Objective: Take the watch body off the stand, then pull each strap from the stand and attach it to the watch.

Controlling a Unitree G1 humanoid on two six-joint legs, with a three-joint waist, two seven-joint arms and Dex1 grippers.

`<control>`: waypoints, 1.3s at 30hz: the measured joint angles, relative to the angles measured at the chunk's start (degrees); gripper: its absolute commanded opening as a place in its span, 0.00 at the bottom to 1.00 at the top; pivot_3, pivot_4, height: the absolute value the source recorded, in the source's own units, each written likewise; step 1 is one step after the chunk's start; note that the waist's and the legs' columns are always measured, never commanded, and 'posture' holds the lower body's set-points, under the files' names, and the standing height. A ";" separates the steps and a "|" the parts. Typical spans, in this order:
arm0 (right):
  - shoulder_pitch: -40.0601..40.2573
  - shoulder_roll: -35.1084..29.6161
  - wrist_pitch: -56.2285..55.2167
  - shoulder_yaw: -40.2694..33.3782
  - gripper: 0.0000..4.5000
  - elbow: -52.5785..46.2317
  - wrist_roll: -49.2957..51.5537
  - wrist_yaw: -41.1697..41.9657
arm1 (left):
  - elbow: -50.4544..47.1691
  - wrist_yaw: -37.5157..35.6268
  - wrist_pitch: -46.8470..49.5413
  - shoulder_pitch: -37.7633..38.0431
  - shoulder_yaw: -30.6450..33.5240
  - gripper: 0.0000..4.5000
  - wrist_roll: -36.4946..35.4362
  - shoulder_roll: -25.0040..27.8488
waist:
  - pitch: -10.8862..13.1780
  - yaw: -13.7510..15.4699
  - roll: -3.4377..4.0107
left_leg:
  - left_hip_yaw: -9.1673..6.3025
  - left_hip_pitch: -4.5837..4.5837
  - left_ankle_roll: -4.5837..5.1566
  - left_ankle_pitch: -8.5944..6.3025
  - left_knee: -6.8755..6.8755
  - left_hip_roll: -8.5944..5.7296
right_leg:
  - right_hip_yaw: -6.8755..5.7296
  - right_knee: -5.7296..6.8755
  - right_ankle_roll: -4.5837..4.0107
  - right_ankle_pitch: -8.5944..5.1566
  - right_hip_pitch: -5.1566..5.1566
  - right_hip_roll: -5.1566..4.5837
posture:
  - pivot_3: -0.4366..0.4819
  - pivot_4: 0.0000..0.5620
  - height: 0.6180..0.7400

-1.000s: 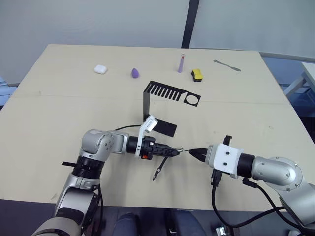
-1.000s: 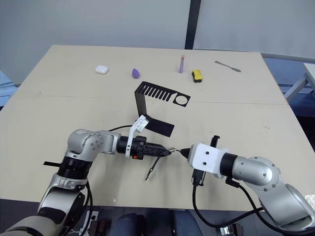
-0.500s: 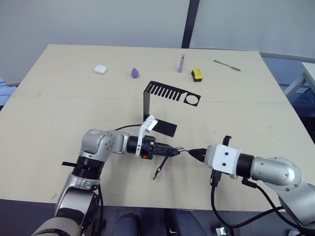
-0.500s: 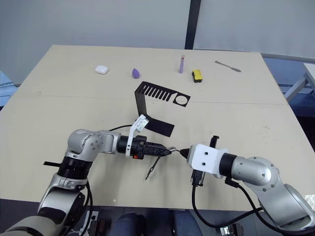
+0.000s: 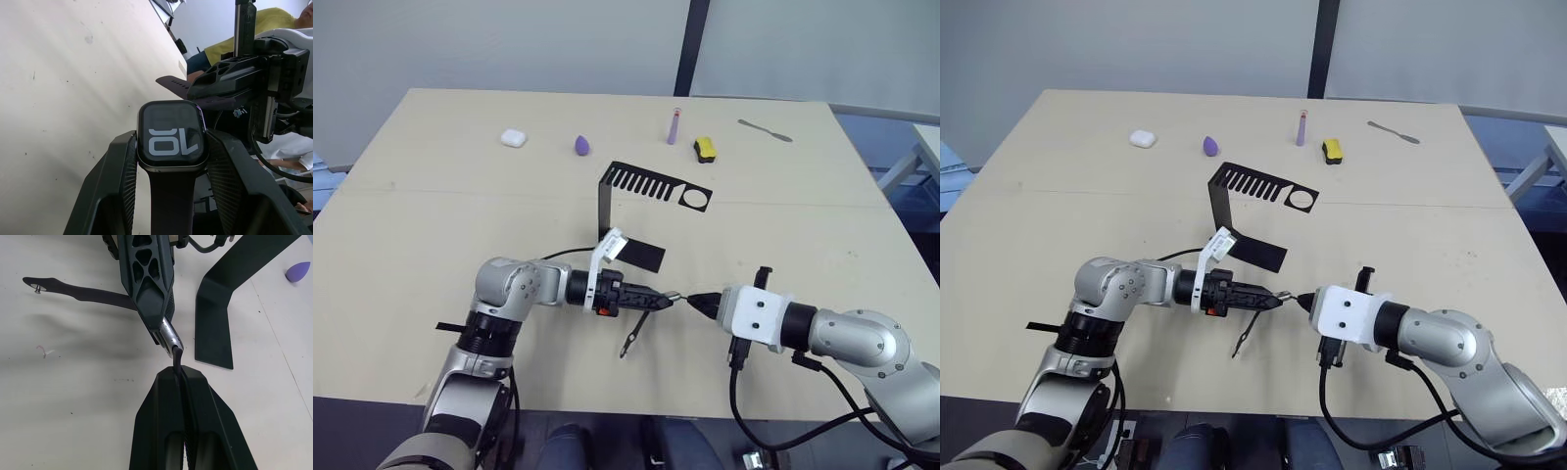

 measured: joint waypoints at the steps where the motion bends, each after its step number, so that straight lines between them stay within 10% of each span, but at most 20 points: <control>1: 0.00 0.00 0.04 0.00 0.00 0.00 0.00 0.00 | 0.00 0.11 0.09 0.00 0.02 0.35 0.00 -0.05 | 0.00 0.01 0.00 | 0.00 0.00 0.00 0.00 0.00 0.00 | 0.00 0.00 0.00 0.00 0.00 0.00 | 0.48 0.27 1.00; 39: -3.04 -0.32 2.44 2.15 0.00 0.01 -4.57 1.71 | -0.15 5.16 4.14 -0.83 2.01 0.35 -0.08 -2.91 | 0.00 0.01 0.00 | 0.01 0.00 -0.01 0.00 0.05 0.00 | 0.00 0.06 -0.01 -0.01 -0.01 0.00 | 0.48 0.27 1.00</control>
